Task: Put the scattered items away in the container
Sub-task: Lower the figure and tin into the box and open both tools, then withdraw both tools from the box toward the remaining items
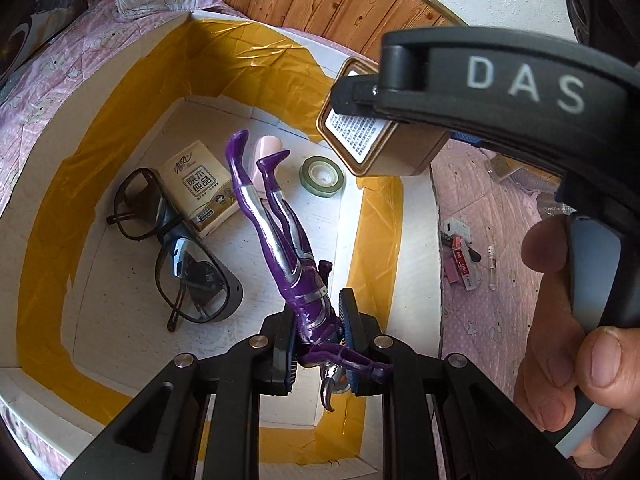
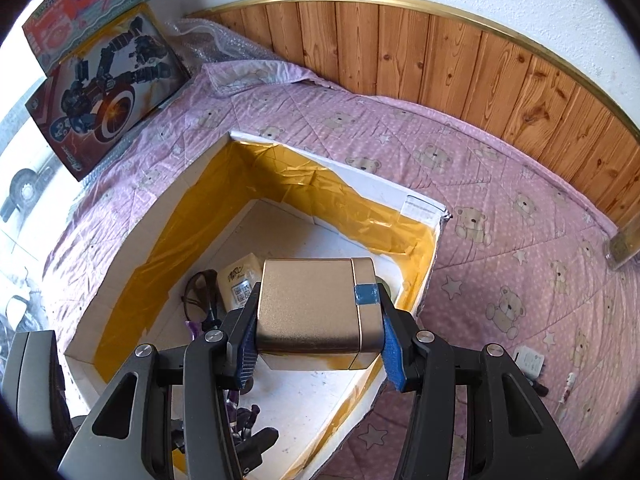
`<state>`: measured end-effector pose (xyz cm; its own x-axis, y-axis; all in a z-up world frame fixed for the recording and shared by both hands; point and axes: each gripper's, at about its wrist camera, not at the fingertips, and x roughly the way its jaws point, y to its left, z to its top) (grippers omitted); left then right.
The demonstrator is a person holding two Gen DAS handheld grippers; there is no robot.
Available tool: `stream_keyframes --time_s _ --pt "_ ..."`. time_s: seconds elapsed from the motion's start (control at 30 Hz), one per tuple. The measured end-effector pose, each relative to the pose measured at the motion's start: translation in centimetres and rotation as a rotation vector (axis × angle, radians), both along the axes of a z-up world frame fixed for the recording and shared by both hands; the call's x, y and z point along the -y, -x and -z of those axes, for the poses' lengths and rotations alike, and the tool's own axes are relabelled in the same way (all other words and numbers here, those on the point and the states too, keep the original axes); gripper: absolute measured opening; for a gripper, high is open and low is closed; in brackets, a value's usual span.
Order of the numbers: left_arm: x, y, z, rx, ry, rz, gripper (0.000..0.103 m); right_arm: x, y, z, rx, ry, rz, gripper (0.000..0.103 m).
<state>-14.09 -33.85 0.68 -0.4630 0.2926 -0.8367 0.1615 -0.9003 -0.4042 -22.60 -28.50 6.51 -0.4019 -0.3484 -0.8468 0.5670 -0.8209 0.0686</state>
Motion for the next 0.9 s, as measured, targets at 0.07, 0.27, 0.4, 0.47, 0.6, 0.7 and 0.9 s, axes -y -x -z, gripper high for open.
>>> stream_keyframes --time_s 0.07,0.27,0.4,0.47,0.6,0.7,0.9 --pt "-0.1 0.1 0.2 0.005 0.005 -0.004 0.019 0.2 0.3 0.3 0.006 -0.009 -0.005 0.054" --pt "-0.4 0.4 0.3 0.015 -0.015 0.008 0.036 0.4 0.6 0.9 0.017 -0.015 -0.003 0.062" --pt "0.0 0.1 -0.2 -0.008 -0.017 -0.009 0.061 0.1 0.7 0.6 0.019 0.004 0.014 0.062" --pt "0.2 0.1 -0.3 -0.011 -0.018 -0.013 0.061 -0.1 0.6 0.5 0.023 0.01 0.018 0.062" --pt "1.0 -0.2 -0.6 -0.01 -0.015 -0.041 0.061 -0.4 0.1 0.1 0.021 0.015 0.019 0.062" --pt "1.5 -0.6 -0.9 -0.012 -0.014 -0.056 0.061 -0.7 -0.4 0.0 0.022 0.022 0.019 0.062" --pt "2.9 -1.6 -1.1 -0.02 0.004 -0.067 0.061 -1.0 -1.9 -0.3 0.025 0.038 0.012 0.062"
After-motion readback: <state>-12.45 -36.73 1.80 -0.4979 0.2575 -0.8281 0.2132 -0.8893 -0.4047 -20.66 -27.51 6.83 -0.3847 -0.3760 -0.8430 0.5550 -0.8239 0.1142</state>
